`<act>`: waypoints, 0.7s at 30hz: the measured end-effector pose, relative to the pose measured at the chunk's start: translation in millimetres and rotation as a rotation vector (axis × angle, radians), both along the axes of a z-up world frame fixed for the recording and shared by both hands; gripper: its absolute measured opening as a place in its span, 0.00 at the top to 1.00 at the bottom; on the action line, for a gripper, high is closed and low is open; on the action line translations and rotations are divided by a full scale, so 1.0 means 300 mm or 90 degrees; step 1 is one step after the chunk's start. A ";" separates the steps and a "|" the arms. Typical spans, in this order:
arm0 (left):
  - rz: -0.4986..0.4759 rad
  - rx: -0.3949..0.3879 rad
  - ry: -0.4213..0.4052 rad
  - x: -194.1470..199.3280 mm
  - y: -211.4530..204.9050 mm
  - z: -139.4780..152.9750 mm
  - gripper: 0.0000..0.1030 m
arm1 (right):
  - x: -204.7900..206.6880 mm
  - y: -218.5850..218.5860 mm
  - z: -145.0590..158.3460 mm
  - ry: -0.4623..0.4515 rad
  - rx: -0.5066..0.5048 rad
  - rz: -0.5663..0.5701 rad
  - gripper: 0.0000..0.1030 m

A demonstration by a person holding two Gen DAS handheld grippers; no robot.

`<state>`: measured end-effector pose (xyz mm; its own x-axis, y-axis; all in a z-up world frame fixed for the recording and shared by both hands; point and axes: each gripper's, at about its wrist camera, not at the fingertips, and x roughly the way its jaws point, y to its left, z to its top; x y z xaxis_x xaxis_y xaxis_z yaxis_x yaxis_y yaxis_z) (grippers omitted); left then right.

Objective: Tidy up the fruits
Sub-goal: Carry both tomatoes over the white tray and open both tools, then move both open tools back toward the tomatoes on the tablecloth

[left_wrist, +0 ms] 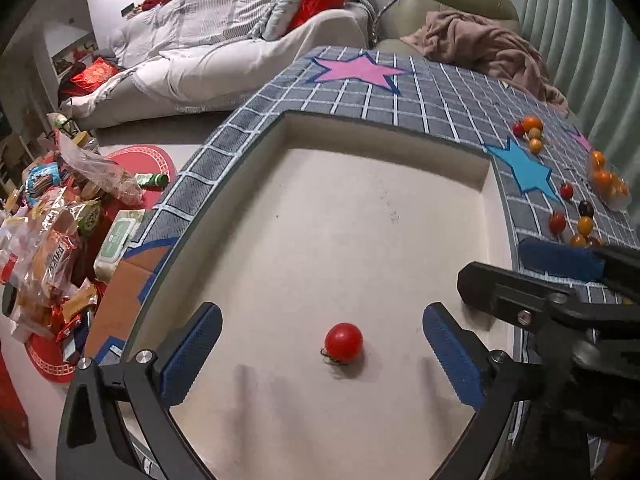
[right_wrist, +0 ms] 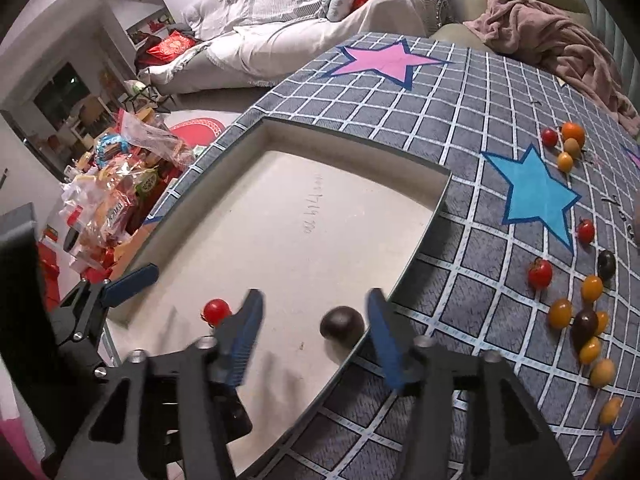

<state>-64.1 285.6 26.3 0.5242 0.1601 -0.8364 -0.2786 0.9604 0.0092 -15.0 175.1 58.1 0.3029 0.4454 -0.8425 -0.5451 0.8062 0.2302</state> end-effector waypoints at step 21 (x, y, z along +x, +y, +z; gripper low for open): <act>-0.053 -0.065 -0.008 -0.098 -0.154 0.048 0.02 | -0.086 -0.395 0.015 -0.015 -0.005 -0.137 0.00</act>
